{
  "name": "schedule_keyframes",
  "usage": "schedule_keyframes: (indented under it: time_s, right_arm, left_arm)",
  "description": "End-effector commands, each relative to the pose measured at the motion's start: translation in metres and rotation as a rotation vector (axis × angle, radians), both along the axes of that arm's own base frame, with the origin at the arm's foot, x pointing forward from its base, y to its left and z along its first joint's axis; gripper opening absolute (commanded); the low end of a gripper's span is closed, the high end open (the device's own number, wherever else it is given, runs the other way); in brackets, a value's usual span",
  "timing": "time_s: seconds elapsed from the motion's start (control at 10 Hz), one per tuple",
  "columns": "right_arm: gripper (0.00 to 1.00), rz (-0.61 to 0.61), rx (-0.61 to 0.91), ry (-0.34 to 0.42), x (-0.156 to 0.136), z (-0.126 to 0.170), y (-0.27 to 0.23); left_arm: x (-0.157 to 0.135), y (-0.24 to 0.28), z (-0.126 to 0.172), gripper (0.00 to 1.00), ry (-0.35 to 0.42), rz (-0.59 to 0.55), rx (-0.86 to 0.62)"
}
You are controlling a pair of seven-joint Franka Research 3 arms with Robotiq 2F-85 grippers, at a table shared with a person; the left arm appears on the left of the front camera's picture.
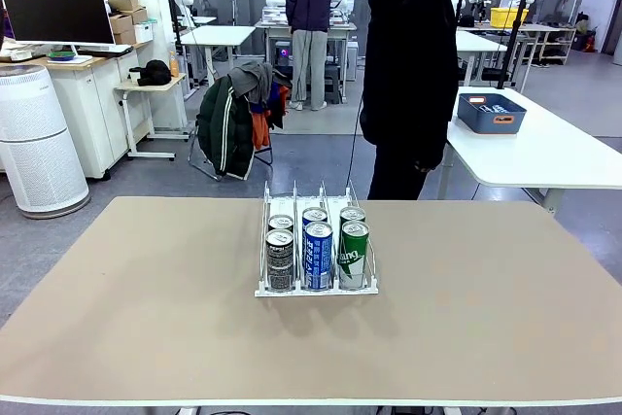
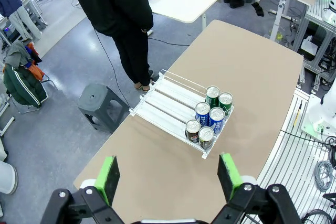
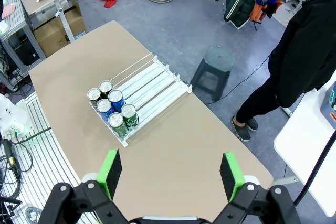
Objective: Fill the beverage cans into the dispenser.
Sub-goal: Pick up the Sprite handed by the human.
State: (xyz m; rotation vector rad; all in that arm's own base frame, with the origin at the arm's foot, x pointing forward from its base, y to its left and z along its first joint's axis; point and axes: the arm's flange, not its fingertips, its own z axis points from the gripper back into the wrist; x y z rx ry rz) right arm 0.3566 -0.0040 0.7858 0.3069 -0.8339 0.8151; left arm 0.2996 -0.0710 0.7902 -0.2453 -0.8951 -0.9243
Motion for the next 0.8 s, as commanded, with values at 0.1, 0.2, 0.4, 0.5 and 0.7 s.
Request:
schedule_keyframes:
  time_s: [0.1,0.2,0.4,0.5,0.7]
  right_arm:
    - [1.00,0.000,0.001,0.003,0.0003,-0.0013,-0.0001]
    - [1.00,0.000,0.001,0.003,0.0003,-0.0013,-0.0001]
    - [1.00,0.000,0.001,0.003,0.0003,-0.0013,-0.0001]
    - [1.00,0.000,0.001,0.003,0.0003,-0.0013,-0.0001]
    - [1.00,0.000,0.001,0.003,0.0003,-0.0013,-0.0001]
  left_arm:
    - [0.0009,0.0011,0.0002,1.00,-0.006,0.008,-0.001]
    - [0.0009,0.0011,0.0002,1.00,-0.006,0.008,-0.001]
    - [0.0009,0.0011,0.0002,1.00,-0.006,0.008,-0.001]
    - [0.0009,0.0011,0.0002,1.00,-0.006,0.008,-0.001]
    - [0.0009,0.0011,0.0002,1.00,-0.006,0.008,-0.001]
